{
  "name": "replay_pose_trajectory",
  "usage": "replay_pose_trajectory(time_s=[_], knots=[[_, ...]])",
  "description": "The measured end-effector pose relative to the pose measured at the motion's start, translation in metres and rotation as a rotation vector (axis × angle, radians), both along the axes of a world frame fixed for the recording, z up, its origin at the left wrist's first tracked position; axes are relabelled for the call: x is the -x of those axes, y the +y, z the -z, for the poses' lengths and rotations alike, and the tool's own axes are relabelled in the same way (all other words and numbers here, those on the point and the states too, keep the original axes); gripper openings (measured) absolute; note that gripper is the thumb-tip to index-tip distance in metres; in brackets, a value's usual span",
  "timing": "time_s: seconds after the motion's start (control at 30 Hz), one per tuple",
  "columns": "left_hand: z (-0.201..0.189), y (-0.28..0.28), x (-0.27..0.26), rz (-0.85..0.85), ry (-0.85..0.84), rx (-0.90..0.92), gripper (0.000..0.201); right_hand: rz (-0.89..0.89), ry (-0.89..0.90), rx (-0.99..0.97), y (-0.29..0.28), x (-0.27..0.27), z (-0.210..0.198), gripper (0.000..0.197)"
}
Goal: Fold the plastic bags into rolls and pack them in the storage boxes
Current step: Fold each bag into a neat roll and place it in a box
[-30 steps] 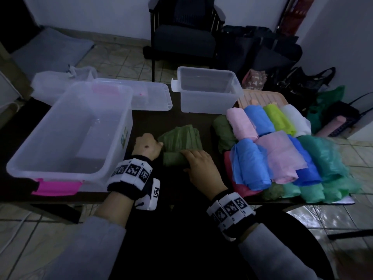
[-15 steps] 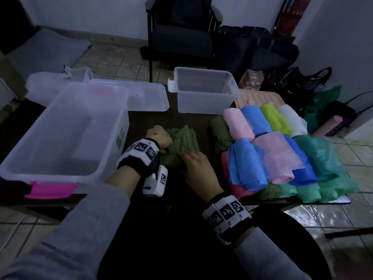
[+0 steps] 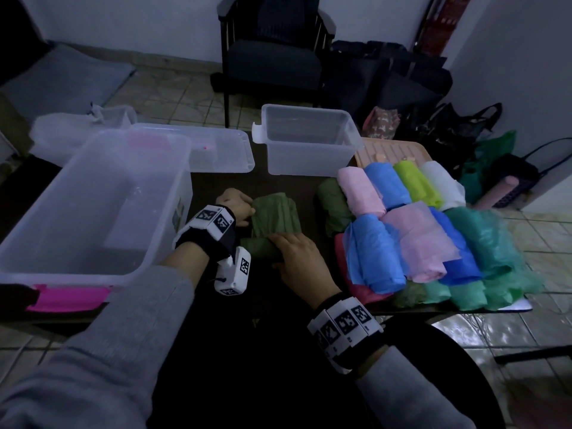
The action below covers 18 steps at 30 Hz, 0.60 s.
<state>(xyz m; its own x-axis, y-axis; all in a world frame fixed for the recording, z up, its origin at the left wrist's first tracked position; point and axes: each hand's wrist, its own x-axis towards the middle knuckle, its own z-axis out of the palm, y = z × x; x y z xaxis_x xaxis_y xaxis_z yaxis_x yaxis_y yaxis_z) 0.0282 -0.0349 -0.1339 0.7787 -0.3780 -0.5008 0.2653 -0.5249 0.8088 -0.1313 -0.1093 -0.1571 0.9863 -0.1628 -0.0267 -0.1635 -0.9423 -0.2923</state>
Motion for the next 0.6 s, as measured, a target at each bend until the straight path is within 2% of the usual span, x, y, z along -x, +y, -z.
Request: replay_pose_trajectory(time_s=[0.13, 0.2, 0.37, 0.5, 0.6], knots=[[-0.001, 0.002, -0.009, -0.088, -0.207, -0.055, 0.022, 0.007, 0.006, -0.001, 0.000, 0.000, -0.001, 0.060], [-0.005, 0.004, -0.010, -0.071, -0.262, -0.079, 0.018, 0.009, 0.011, -0.001, 0.000, -0.001, -0.002, 0.061], [-0.010, 0.005, 0.001, 0.263, -0.082, -0.172, 0.025, 0.001, 0.028, 0.004, 0.000, -0.001, -0.003, 0.061], [-0.018, 0.007, 0.002, 0.311, -0.218, -0.259, 0.030, -0.019, 0.064, 0.007, -0.003, -0.003, -0.005, 0.061], [-0.026, 0.010, 0.008, 0.365, -0.296, -0.302, 0.027, -0.031, 0.112, 0.016, -0.005, -0.006, -0.007, 0.065]])
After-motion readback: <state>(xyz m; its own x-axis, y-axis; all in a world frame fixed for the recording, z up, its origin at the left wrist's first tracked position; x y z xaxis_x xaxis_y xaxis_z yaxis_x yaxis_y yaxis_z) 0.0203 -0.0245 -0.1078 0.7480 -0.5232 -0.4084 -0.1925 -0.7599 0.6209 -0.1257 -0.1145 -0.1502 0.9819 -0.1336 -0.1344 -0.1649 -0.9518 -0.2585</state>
